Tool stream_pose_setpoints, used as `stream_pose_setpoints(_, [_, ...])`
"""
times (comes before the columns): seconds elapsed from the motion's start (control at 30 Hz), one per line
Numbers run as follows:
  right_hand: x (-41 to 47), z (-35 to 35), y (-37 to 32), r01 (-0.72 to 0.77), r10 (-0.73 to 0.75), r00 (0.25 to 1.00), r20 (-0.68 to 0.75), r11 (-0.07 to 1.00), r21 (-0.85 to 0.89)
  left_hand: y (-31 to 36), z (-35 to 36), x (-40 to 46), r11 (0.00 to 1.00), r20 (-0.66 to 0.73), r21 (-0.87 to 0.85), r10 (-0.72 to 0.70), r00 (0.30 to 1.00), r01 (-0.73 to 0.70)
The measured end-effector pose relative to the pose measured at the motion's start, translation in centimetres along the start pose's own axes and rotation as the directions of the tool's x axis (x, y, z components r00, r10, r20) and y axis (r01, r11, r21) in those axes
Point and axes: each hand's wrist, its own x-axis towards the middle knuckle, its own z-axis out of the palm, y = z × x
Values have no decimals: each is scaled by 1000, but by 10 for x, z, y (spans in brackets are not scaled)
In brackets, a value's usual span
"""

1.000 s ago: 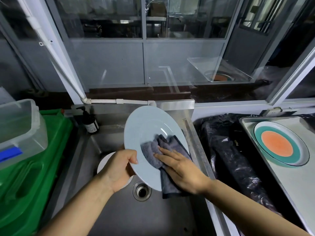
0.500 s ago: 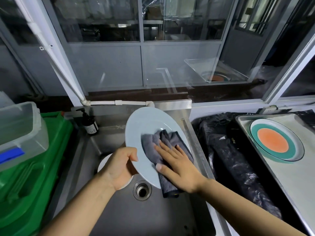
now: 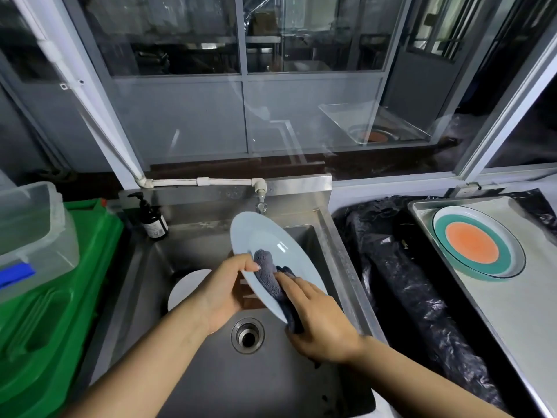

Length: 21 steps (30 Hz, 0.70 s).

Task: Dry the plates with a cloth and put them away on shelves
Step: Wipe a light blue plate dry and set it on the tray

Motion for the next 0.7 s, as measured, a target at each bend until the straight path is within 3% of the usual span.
stream_pose_setpoints(0.1, [8,-12,-2,-71,69,997,24,995,75,9,5,4,993,-68,116,-20,997,27])
stream_pose_setpoints(0.2, [14,-23,-3,-146,146,989,19,956,255,12,8,12,969,-123,233,-56,991,83])
stream_pose_setpoints(0.3, [18,-34,-3,-230,259,965,33,782,580,6,8,18,902,-202,418,-23,979,107])
stream_pose_setpoints(0.4, [22,-45,-2,-249,337,941,33,621,743,-2,8,19,816,-156,578,86,984,20])
stream_pose_setpoints(0.47, [22,-53,-1,-243,357,933,41,543,804,-9,-1,25,822,-184,570,150,971,-19])
stream_pose_setpoints(0.53, [22,-60,4,-233,383,923,34,485,843,-14,-15,35,823,-299,567,178,937,24])
stream_pose_setpoints(0.6, [22,-68,8,-210,383,923,33,430,878,-16,-25,39,856,-391,507,120,912,104])
stream_pose_setpoints(0.7, [22,-77,15,-193,359,930,72,314,930,-15,-29,38,947,-330,298,-15,944,119])
